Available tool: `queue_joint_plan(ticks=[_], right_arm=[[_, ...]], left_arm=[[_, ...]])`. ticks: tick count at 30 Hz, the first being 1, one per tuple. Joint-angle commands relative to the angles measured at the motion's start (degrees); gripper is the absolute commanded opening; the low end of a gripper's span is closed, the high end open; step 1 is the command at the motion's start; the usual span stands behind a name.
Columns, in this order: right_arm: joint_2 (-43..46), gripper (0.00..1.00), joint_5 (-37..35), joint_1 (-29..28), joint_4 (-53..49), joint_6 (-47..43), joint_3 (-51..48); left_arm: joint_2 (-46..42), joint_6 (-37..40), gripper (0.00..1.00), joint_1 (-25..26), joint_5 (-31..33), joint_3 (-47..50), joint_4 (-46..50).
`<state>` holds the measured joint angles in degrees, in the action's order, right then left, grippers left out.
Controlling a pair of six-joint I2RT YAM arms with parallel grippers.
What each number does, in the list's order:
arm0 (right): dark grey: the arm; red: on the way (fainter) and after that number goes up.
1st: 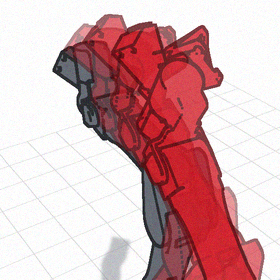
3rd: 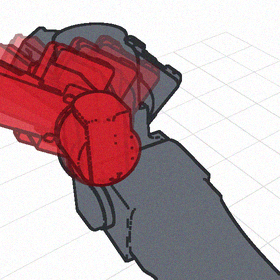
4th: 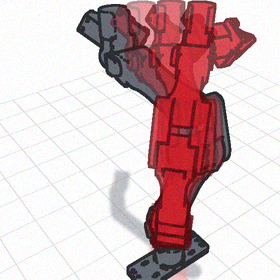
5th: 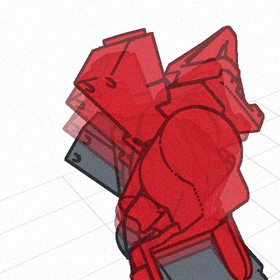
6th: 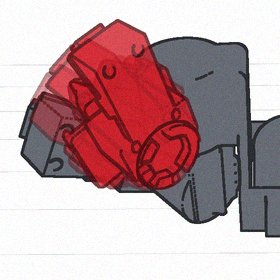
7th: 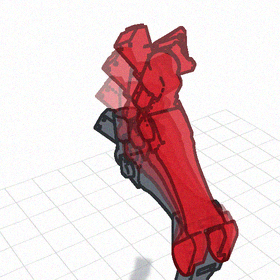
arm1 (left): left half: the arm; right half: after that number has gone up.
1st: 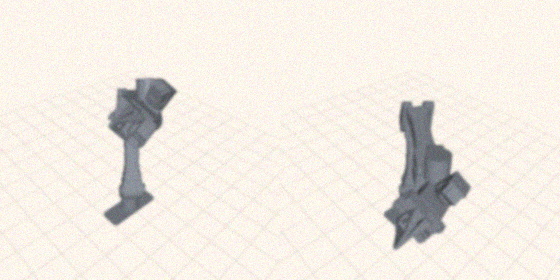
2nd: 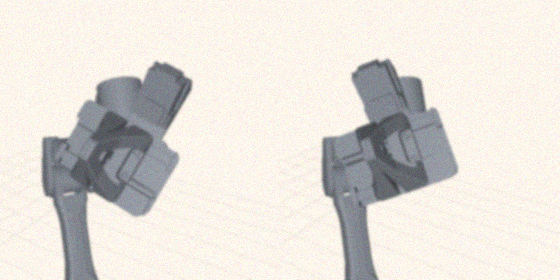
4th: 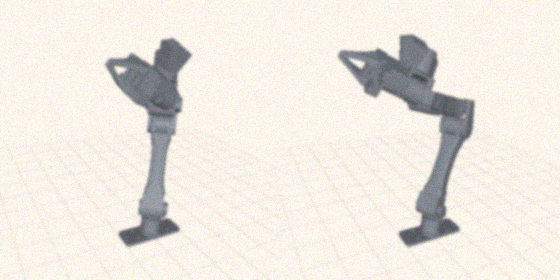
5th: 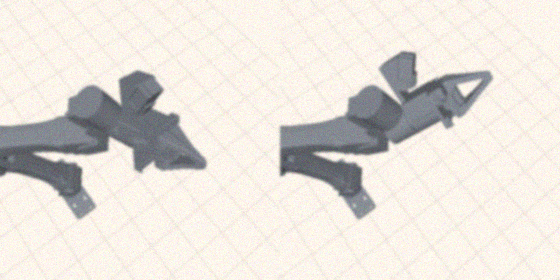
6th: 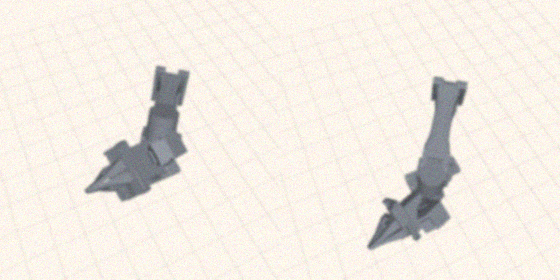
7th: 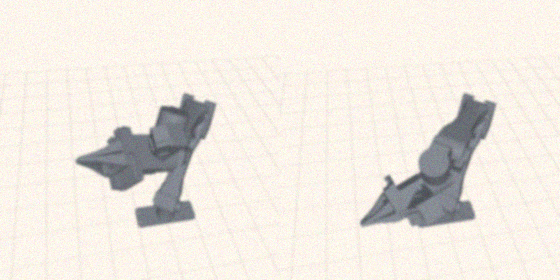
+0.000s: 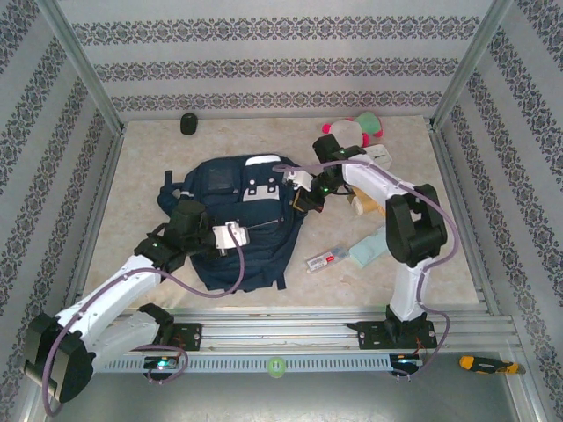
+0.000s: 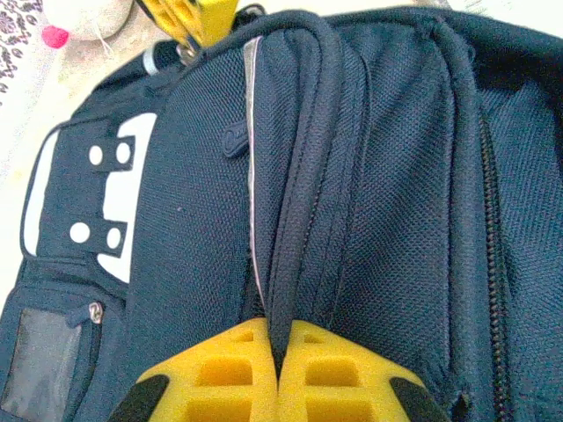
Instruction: Pack the student bag
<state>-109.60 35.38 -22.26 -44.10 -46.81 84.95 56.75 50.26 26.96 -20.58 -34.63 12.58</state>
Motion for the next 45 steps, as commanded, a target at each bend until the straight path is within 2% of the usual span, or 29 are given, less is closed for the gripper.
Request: queue_joint_plan(ticks=[1, 6, 14, 20, 26, 27, 30, 34, 39, 40, 43, 45], right_arm=[[6.25, 0.00, 3.31, -0.74, 3.93, 3.66, -3.04], [10.84, 0.00, 2.40, -2.17, 5.96, 7.63, -6.95], [19.58, 0.00, 0.41, -3.65, 13.37, 21.91, -16.91], [24.56, 0.00, 1.50, -7.86, 20.92, 33.09, -23.58], [27.51, 0.00, 0.02, -10.52, 26.41, 40.70, -27.44], [30.06, 0.00, -2.27, -11.58, 30.61, 48.59, -30.55], [32.99, 0.00, -3.01, -13.05, 35.49, 55.32, -34.16], [35.64, 0.00, -4.45, -15.66, 38.89, 61.34, -36.75], [33.70, 0.00, -7.94, -18.85, 45.72, 69.81, -39.30], [33.70, 0.07, -8.66, -18.59, 46.37, 71.84, -39.57], [36.21, 0.42, -10.66, -16.03, 44.84, 77.36, -40.15], [38.19, 0.54, -10.10, -12.27, 42.80, 82.93, -40.72]], left_arm=[[2.49, -5.47, 0.00, 1.47, 8.42, -2.41, -7.88], [6.74, -15.88, 0.00, 3.73, 14.23, -5.99, -10.56], [10.29, -31.48, 0.00, 5.10, 23.16, -8.53, -13.45], [15.17, -41.16, 0.00, 10.08, 29.36, -10.14, -17.55], [18.88, -48.32, 0.00, 12.18, 28.76, -12.28, -20.92], [21.27, -51.56, 0.00, 13.40, 28.54, -14.09, -21.84], [23.34, -54.93, 0.00, 14.08, 28.82, -15.53, -23.25], [25.84, -55.59, 0.00, 14.26, 29.53, -17.13, -23.57], [26.39, -57.46, 0.00, 14.26, 25.19, -17.01, -27.78], [26.23, -57.45, 0.00, 14.23, 24.43, -16.51, -28.93], [24.66, -54.89, 0.00, 13.47, 20.33, -14.10, -32.24], [23.26, -53.56, 0.00, 12.18, 15.80, -12.42, -33.94]])
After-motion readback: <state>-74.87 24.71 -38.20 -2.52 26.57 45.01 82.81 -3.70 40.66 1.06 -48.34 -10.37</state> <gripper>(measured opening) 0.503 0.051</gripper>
